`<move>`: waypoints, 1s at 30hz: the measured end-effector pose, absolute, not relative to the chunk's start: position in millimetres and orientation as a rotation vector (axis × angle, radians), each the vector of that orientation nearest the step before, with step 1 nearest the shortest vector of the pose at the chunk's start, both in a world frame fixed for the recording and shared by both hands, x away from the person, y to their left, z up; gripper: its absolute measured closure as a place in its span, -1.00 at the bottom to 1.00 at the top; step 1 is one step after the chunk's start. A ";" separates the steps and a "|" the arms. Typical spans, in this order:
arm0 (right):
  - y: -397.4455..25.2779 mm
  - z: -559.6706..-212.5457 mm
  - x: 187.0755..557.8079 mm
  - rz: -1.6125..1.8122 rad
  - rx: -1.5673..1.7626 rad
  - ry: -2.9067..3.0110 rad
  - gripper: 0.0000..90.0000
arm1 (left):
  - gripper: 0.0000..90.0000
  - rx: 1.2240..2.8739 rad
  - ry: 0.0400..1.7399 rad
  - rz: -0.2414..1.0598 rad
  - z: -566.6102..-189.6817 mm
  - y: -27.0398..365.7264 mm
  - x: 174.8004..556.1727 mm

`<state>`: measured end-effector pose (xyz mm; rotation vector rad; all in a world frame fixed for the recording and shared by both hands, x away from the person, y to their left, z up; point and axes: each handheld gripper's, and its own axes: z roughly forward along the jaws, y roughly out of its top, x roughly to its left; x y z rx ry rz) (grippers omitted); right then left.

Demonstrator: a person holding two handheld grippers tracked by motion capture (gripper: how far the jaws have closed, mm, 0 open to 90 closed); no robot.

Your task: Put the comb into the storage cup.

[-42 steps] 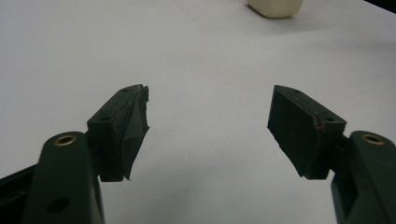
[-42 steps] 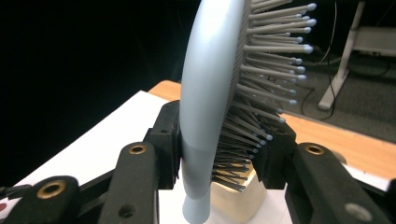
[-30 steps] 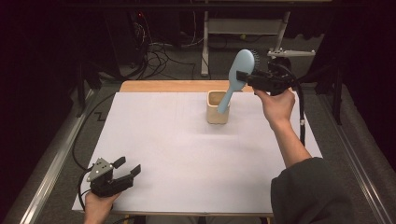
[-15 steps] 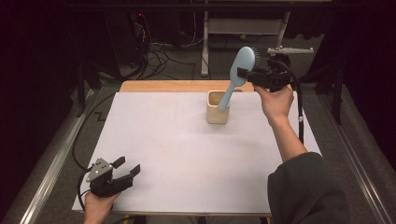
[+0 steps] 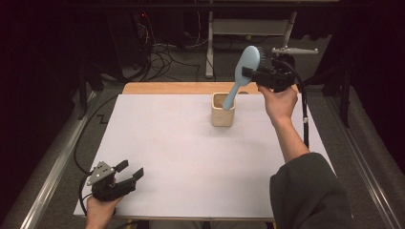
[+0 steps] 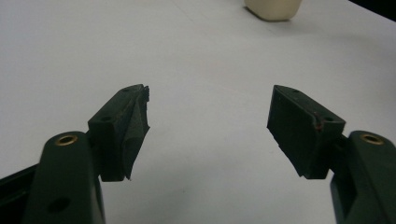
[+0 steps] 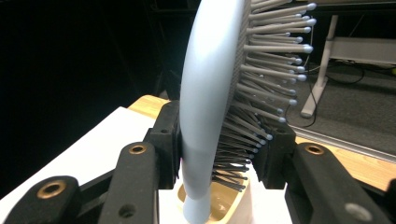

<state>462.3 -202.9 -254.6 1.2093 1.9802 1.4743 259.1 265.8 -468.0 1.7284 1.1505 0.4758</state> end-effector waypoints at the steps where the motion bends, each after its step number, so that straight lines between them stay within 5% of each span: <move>1: -202.8 -254.6 463.1 1.473 1.212 1.978 0.33 | -0.34 1.725 1.154 0.480 -467.9 266.3 259.0; 30: -196.2 -263.3 474.3 1.425 1.238 1.953 0.33 | -0.35 1.727 1.169 0.490 -468.0 267.3 258.9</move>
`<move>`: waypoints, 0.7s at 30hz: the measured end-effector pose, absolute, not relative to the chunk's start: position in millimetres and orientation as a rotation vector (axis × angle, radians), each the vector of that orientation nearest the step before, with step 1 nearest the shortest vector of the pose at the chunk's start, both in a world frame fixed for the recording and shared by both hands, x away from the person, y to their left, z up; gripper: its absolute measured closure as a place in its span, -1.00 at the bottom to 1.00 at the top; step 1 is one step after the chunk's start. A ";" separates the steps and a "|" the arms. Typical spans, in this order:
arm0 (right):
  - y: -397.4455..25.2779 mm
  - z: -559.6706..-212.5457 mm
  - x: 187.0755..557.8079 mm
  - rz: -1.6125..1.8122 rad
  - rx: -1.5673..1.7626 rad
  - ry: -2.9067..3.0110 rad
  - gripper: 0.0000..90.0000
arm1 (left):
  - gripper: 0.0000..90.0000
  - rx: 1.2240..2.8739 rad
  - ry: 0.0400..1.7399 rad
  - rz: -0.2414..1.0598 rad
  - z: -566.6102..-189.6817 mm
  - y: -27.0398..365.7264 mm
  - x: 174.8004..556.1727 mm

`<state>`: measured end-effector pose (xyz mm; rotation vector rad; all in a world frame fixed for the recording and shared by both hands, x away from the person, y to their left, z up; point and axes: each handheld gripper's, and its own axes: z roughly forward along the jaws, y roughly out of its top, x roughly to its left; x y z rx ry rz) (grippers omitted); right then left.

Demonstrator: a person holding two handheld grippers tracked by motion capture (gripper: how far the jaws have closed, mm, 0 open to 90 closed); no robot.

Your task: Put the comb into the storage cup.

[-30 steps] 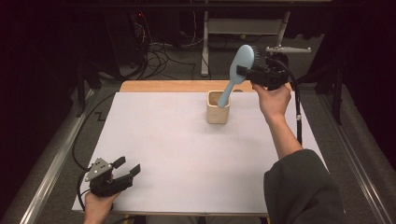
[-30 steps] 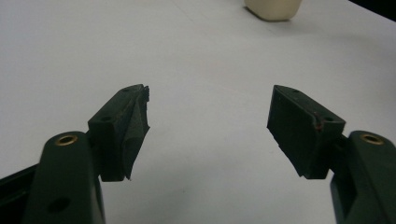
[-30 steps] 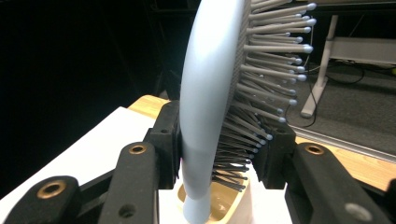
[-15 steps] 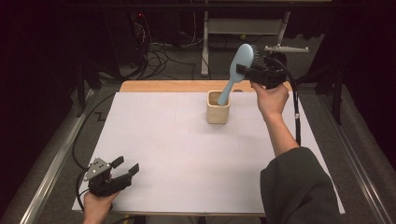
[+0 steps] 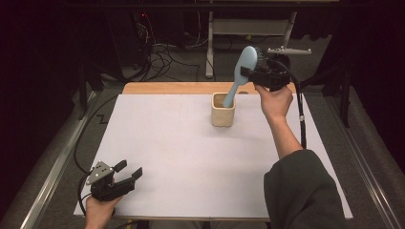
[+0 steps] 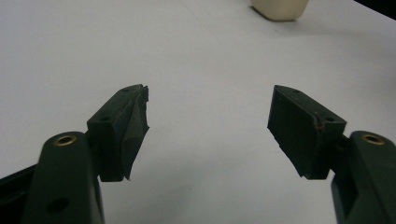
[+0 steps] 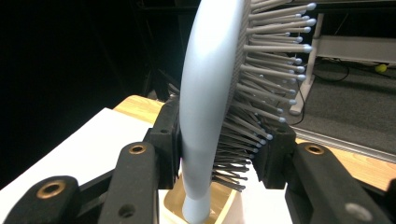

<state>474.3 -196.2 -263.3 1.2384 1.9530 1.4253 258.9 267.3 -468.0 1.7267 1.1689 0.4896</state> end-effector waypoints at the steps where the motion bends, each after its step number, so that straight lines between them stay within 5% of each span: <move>1: -195.9 -263.6 474.5 1.422 1.239 1.954 0.33 | -0.35 1.728 1.167 0.490 -467.8 267.4 258.9; 21: -185.7 -274.1 481.6 1.376 1.243 1.976 0.32 | -0.35 1.729 1.169 0.485 -467.8 267.8 258.8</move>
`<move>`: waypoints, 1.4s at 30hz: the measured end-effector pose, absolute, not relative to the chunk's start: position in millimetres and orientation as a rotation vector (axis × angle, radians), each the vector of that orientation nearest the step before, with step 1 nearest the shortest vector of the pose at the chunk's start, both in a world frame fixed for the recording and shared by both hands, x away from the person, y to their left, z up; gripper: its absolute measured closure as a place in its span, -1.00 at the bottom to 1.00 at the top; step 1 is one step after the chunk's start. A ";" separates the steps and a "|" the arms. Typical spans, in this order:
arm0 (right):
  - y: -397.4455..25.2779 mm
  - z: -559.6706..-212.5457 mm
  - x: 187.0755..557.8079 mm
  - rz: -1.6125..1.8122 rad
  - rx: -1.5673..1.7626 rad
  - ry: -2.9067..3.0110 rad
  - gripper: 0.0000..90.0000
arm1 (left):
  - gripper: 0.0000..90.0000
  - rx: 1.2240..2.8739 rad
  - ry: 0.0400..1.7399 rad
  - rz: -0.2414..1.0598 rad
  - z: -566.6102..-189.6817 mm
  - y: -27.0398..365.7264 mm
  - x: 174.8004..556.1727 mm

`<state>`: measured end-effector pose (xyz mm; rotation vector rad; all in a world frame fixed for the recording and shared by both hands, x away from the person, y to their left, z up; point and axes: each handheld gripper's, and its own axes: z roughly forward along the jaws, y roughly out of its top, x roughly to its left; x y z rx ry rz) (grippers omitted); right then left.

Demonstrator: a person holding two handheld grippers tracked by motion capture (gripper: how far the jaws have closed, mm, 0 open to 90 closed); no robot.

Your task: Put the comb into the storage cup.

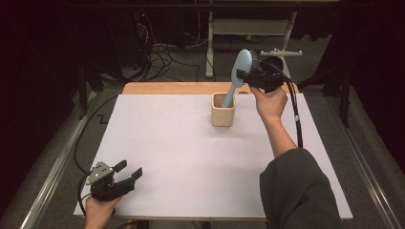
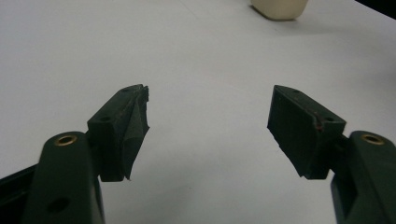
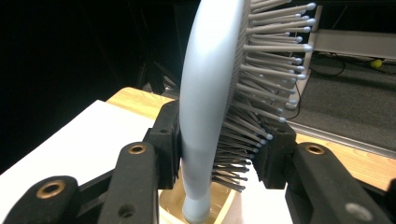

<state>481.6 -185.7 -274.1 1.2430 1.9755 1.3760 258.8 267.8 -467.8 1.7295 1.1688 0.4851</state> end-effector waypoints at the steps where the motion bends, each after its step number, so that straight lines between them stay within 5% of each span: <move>1: -185.4 -274.8 481.6 1.375 1.243 1.976 0.32 | -0.35 1.728 1.168 0.485 -467.7 267.9 258.8; 42: -167.2 -306.4 494.1 1.315 1.279 2.048 0.31 | -0.34 1.729 1.160 0.479 -467.7 267.4 258.9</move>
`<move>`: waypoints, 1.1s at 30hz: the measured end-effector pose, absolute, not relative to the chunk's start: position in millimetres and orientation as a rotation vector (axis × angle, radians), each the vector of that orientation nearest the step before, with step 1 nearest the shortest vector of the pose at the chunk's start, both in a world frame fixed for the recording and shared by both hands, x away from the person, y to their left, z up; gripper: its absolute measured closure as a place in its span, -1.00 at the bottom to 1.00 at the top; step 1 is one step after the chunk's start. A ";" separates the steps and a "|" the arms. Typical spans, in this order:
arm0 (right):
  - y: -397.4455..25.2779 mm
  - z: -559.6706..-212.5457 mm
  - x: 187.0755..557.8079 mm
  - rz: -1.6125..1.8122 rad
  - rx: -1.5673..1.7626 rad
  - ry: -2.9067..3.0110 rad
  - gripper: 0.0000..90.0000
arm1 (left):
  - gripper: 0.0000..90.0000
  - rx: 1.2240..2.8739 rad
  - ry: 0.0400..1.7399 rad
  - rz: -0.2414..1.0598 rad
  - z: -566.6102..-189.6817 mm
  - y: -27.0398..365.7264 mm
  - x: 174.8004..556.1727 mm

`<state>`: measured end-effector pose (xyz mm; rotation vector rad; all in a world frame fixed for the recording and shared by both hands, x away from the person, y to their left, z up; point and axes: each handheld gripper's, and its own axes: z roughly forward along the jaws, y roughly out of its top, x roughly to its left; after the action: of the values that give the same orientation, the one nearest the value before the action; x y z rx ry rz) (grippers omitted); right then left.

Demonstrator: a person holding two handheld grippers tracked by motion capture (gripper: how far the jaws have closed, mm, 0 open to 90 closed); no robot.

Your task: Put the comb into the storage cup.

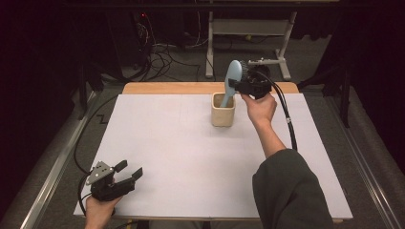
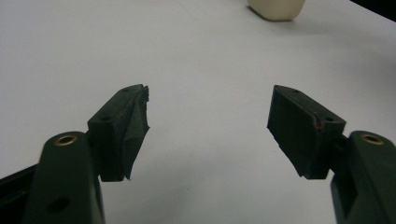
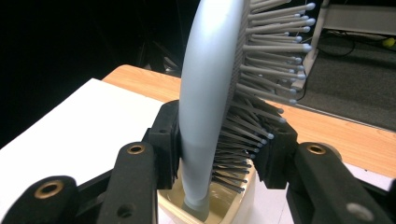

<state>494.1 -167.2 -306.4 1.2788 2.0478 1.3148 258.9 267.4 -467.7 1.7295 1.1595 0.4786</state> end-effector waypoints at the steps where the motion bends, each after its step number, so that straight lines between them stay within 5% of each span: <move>1: -167.0 -307.2 494.4 1.314 1.279 2.051 0.30 | -0.34 1.730 1.160 0.478 -467.7 267.4 258.9; 33: -160.1 -324.0 501.5 1.276 1.325 2.081 0.28 | -0.34 1.728 1.158 0.480 -467.9 267.3 259.0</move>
<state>501.5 -160.1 -324.0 1.3246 2.0812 1.2757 259.0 267.3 -467.9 1.7275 1.1578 0.4802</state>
